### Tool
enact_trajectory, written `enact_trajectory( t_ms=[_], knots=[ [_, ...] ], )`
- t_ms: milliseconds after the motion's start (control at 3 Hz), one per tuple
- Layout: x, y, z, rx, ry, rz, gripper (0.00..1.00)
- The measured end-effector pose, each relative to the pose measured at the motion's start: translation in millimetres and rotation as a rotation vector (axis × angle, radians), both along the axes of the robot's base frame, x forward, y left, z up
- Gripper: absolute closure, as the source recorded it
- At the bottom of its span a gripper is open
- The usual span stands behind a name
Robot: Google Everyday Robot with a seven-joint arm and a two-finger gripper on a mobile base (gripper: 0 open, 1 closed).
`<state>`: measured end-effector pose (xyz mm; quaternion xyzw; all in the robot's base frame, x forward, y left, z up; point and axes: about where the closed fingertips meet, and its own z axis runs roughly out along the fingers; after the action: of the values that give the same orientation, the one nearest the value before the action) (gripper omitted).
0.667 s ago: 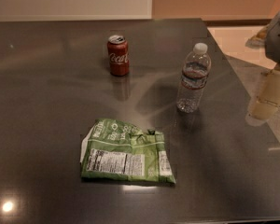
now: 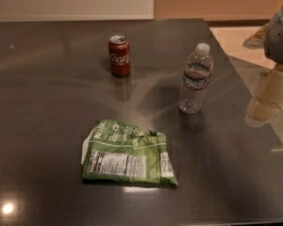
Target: Move green jalapeno chip bag near water bottle
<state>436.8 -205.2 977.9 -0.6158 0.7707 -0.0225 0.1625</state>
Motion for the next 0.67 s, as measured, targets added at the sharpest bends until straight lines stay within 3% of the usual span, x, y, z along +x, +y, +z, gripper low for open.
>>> enact_trajectory(
  t_ms=[333,667],
  knots=[
    [-1,8,1,0.014,0.003,0.025,0.00],
    [-11,46,-7,0.054,0.012,0.054,0.00]
  ],
)
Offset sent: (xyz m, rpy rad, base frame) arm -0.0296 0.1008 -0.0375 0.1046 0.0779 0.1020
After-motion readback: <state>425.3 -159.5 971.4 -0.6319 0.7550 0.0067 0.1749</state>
